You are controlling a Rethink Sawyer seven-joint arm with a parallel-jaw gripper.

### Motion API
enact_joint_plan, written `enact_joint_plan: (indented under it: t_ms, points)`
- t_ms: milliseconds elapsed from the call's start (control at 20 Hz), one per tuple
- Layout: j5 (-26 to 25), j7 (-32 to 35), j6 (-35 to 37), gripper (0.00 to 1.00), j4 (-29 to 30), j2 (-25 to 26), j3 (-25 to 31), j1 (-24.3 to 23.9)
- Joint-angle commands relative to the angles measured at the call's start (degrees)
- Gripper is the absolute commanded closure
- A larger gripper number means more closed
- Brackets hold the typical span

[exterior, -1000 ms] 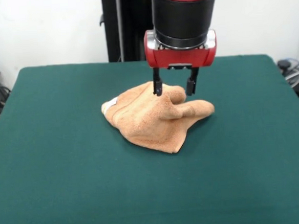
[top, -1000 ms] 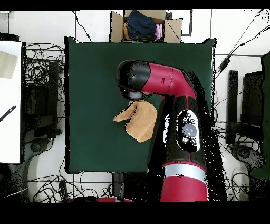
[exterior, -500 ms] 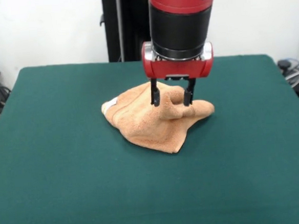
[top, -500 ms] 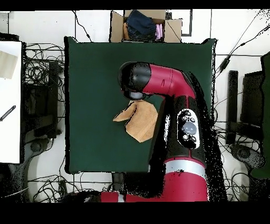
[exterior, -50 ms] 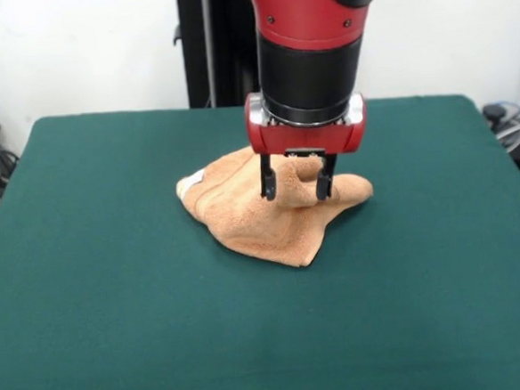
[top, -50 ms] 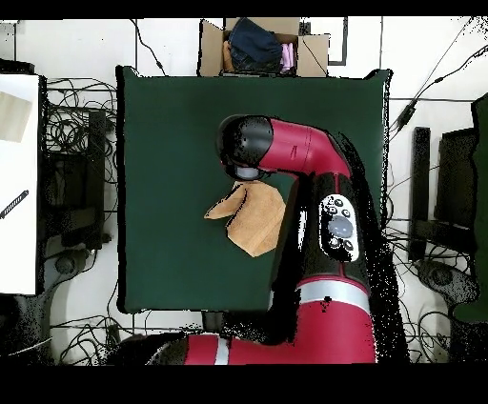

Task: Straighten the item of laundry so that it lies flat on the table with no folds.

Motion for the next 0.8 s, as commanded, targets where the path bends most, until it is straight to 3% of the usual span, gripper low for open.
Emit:
enact_joint_plan:
  t_ms: [50, 800]
  points:
    - [-3.78, 2.93, -3.45, 0.00, 5.14, 1.35, 1.46, -0.71]
    - [-3.93, 2.61, -1.86, 0.00, 3.12, 1.86, 1.38, -0.27]
